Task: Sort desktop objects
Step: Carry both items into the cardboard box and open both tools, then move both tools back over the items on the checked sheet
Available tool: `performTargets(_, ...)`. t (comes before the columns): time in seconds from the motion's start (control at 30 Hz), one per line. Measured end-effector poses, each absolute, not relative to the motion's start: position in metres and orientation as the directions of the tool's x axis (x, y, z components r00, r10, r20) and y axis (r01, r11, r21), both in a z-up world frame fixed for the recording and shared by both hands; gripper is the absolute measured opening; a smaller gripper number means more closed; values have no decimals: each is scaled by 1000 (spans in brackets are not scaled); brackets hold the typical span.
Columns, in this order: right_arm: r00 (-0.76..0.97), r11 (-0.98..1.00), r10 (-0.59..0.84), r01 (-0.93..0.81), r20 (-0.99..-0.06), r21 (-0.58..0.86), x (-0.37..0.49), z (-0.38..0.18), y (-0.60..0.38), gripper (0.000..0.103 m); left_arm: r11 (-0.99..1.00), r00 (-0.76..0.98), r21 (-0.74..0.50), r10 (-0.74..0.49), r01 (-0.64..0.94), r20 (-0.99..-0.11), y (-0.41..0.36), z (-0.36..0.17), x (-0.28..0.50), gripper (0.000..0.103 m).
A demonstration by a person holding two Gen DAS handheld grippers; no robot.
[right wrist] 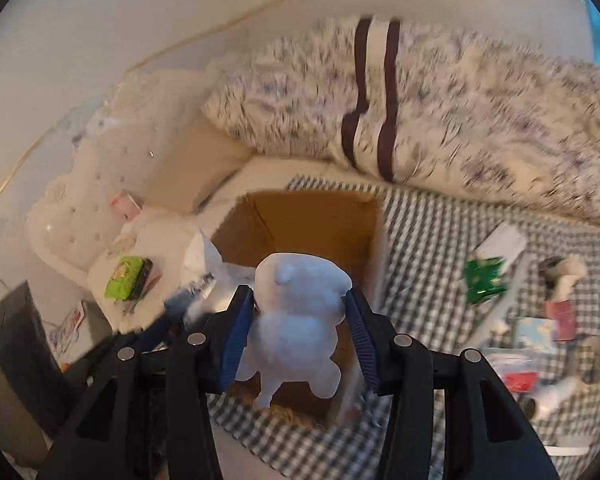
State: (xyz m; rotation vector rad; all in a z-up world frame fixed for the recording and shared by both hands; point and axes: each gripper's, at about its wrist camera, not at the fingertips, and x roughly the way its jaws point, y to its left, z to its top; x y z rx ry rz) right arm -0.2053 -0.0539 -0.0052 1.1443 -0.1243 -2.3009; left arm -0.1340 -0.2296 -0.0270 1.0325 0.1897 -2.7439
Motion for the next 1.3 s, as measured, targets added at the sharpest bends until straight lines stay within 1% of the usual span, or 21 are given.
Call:
performTargets(0.13, -433, -849, -501, 412, -749, 331, -231, -38, -68, 48, -972, -721, -65, -123, 227, -682, -238, -47, -143, 31)
performTargets(0.2, -430, -845, -512, 407, -743, 347, -232, -42, -66, 49, -976, -718, -64, -108, 208, -688, -237, -53, -145, 34)
performTargets(0.23, -428, -838, -528, 404, -733, 367, -233, -43, -64, 50, -976, -718, -53, -117, 209, -686, -236, -54, -145, 46)
performTargets(0.27, -422, -830, -543, 402, -726, 387, -235, -43, -64, 65, -975, -719, -41, -131, 217, -682, -235, -55, -146, 63)
performTargets(0.3, -418, -828, -548, 396, -725, 397, -237, -43, -63, 84, -974, -722, -37, -138, 221, -678, -234, -54, -147, 69)
performTargets(0.33, -421, -829, -547, 390, -723, 400, -240, -42, -61, 86, -974, -726, -40, -137, 221, -674, -234, -54, -147, 79)
performTargets(0.37, -437, -832, -545, 388, -716, 397, -239, -38, -59, 86, -975, -728, -45, -133, 219, -673, -233, -54, -147, 81)
performTargets(0.53, -504, -846, -524, 402, -687, 350, -224, -14, -51, 86, -976, -730, -41, -131, 213, -671, -224, -47, -141, 81)
performTargets(0.63, -534, -850, -520, 403, -666, 340, -210, 2, -32, 86, -979, -738, -48, -117, 199, -665, -215, -33, -137, 81)
performTargets(0.7, -576, -870, -485, 392, -658, 298, -195, 14, -12, 86, -982, -752, -51, -107, 184, -650, -202, -20, -128, 81)
performTargets(0.73, -601, -883, -461, 382, -653, 273, -185, 19, 0, 86, -983, -763, -52, -102, 175, -639, -195, -13, -122, 83)
performTargets(0.77, -627, -896, -436, 366, -646, 250, -175, 23, 14, 86, -984, -773, -54, -98, 168, -626, -189, -7, -116, 87)
performTargets(0.87, -685, -932, -361, 283, -634, 225, -146, 30, 64, 86, -987, -806, -75, -70, 140, -588, -165, 9, -96, 96)
performTargets(1.0, -725, -958, -271, 140, -633, 250, -111, 26, 142, 86, -994, -817, -88, -6, 70, -577, -123, 12, -77, 97)
performTargets(1.07, -737, -965, -222, 71, -639, 253, -95, 20, 178, 86, -996, -811, -77, 13, 40, -585, -102, 6, -72, 98)
performTargets(1.2, -731, -962, -150, -47, -665, 268, -77, 5, 236, 86, -997, -772, -72, 65, -25, -632, -56, -16, -70, 98)
performTargets(1.3, -726, -957, -111, -106, -678, 270, -65, -6, 267, 86, -996, -747, -58, 89, -67, -659, -22, -34, -72, 98)
